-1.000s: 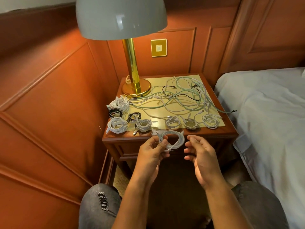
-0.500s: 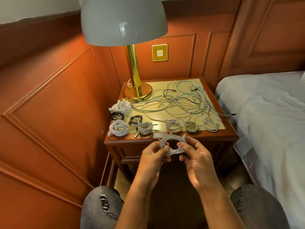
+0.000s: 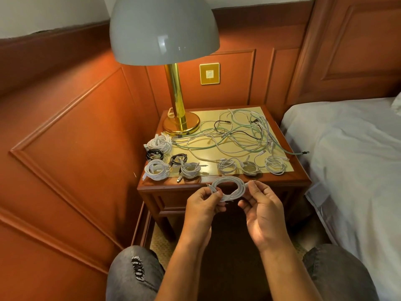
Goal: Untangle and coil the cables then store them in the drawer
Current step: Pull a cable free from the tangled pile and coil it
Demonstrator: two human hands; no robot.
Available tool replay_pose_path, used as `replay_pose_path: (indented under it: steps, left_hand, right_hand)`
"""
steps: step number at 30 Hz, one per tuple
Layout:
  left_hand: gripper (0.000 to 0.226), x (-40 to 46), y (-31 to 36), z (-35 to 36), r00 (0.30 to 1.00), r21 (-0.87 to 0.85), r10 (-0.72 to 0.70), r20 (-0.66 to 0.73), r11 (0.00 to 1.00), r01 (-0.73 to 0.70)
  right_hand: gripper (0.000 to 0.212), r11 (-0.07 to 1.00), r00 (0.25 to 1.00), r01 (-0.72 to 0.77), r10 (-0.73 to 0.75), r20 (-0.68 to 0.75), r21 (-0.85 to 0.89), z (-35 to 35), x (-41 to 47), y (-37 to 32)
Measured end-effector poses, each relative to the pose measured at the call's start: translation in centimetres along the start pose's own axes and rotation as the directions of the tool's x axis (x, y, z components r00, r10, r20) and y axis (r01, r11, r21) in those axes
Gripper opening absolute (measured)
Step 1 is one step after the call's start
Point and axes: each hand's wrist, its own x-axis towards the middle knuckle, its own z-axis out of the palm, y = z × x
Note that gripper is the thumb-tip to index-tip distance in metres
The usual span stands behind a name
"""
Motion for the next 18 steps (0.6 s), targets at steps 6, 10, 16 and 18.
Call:
replay_pose_path:
  steps: [6,10,16,18]
  left_hand:
    - [0.006,0.3,0.6,-0.3,0.999,-0.035,0.036,0.022,0.999,-0.035]
    - [0.011,0.6,0.7,-0.5,0.998,0.018,0.025,0.066,1.0,-0.026]
    - [0.009,2.3,0.9,-1.5,0.999,0.127,0.023,-0.026,0.992,-0.019]
    - [0.013,3.4,0.9,-1.9,0.996,0.15,0.032,-0.081,0.988,-0.02]
  right_hand:
    - [0.043,0.995,0.978,-0.097,0.09,0.189,0.028,-0.1,0.4,-0.7]
    - [0.046,0.996,0.978,-0.093,0.09,0.189,0.008,0.2,0.4,-0.3]
    - [0.031,0.943,0.995,0.079,-0.053,0.09,-0.323,1.6,1.9,0.7]
    - [0.03,0.922,0.995,0.091,-0.066,0.079,-0.377,2.6,3.0,1.2]
